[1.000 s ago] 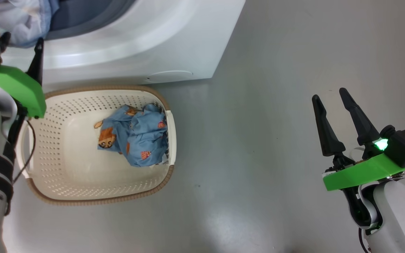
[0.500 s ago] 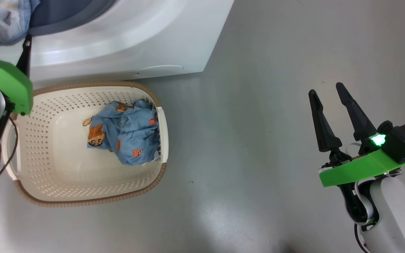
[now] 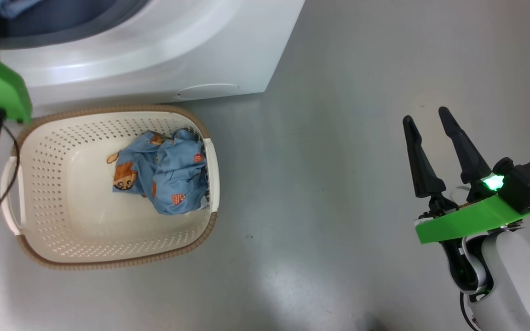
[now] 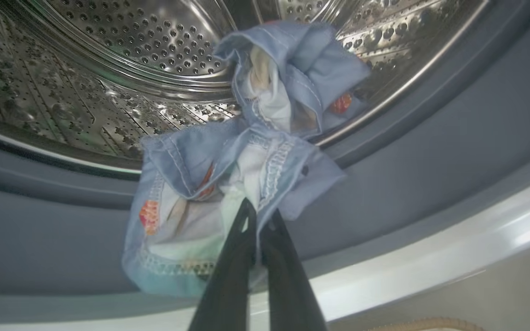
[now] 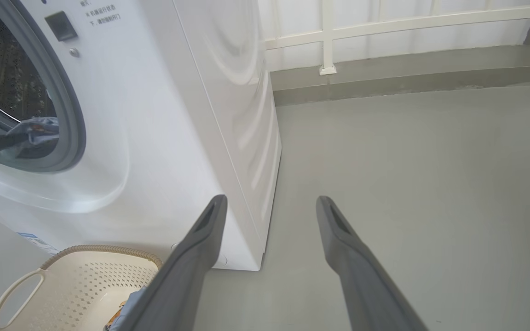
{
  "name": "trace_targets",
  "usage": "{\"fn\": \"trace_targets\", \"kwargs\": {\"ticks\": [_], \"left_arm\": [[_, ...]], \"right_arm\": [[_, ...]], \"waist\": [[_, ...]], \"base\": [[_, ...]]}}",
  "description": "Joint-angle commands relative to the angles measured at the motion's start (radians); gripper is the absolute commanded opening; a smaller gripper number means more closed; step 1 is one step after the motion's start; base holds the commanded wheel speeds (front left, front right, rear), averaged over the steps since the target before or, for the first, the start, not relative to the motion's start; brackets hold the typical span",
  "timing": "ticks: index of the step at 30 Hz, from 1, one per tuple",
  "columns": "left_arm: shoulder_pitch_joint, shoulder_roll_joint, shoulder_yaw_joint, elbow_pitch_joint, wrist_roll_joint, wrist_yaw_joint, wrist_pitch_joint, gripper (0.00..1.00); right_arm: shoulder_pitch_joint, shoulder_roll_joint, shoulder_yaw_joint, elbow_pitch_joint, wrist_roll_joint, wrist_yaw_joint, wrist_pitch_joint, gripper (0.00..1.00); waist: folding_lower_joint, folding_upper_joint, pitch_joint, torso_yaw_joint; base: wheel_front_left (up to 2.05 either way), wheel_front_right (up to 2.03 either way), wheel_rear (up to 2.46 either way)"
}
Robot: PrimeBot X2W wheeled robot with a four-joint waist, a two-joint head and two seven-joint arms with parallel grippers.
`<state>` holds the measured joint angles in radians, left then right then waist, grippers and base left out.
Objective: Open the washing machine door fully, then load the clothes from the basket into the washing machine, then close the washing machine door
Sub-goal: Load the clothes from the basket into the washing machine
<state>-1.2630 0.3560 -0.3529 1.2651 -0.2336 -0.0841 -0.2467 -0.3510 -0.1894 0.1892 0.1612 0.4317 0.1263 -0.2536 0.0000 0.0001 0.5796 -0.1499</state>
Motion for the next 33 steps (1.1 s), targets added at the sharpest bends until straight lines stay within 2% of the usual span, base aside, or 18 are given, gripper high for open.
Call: {"fn": "trace_targets", "kwargs": {"ticks": [1,11,20,27,33], "left_arm": [[-0.031,0.040,0.028,-0.024,-0.022,0.000,-0.011,0.00],[-0.142,0.021,0.079,-0.039,-0.083,0.007,-0.014,0.00],[-0.169,0.041,0.141,-0.210,-0.094,0.039,-0.015,0.00],[-0.164,0.058,0.123,-0.065,-0.082,0.029,0.018,0.00],[-0.216,0.071,0.084,-0.015,-0.054,0.025,0.068,0.00]], "right_arm": [[0.016,-0.002,0.018,-0.025,0.005,0.004,-0.008,1.00],[-0.008,0.027,0.047,-0.023,0.014,0.004,-0.008,1.00],[-0.016,0.048,0.050,-0.022,0.019,0.004,-0.008,1.00],[-0.014,0.058,0.059,-0.022,0.021,0.004,-0.008,1.00],[-0.016,0.059,0.056,-0.024,0.021,0.004,-0.008,1.00]], "waist": [[0.0000,-0.0001,0.003,-0.001],[0.0000,-0.0001,0.044,-0.044],[0.0000,-0.0001,0.070,-0.089],[0.0000,-0.0001,0.074,-0.109],[0.0000,-0.0001,0.079,-0.108]], "base": [[0.00,0.00,0.00],[0.00,0.00,0.00],[0.00,0.00,0.00],[0.00,0.00,0.00],[0.00,0.00,0.00]]}}
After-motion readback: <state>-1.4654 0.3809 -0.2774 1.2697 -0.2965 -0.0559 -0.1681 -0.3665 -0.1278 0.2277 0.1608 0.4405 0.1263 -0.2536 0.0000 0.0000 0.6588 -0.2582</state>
